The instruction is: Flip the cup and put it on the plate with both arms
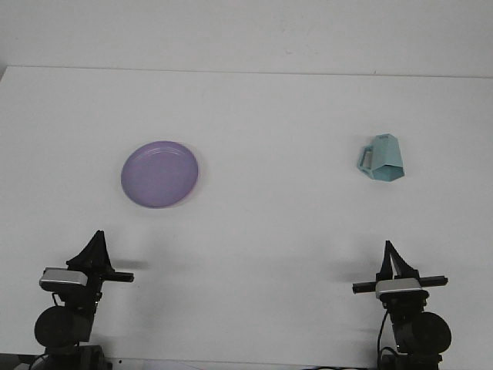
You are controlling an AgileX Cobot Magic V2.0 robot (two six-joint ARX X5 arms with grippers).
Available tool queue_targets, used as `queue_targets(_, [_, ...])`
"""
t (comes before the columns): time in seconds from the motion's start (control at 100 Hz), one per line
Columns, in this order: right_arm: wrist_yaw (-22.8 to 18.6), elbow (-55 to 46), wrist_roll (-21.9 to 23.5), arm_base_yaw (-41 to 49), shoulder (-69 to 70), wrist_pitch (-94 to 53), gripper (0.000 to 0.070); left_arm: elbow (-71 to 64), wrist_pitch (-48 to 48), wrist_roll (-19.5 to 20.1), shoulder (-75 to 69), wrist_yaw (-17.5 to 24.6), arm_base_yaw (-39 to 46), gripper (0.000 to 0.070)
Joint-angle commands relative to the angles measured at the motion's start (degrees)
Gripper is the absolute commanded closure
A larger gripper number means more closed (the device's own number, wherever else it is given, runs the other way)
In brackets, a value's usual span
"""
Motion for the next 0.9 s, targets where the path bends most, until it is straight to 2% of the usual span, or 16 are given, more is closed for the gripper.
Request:
queue_targets(0.0, [0.04, -0.15, -0.20, 0.00, -0.02, 0.55, 0.0692, -1.11, 0.63, -0.07, -0.02, -0.07, 0.07, 0.0685])
queue_targets(0.65, [0.04, -0.15, -0.20, 0.00, -0.02, 0.55, 0.0693, -1.11, 0.68, -0.15, -0.02, -0.07, 0.07, 0.0685])
queue_targets(0.89, [-0.66, -0.15, 4.13, 0.15, -0.02, 1.03, 0.0693, -1.07, 0.66, -5.07, -0.02, -0.07, 0.07, 0.0685])
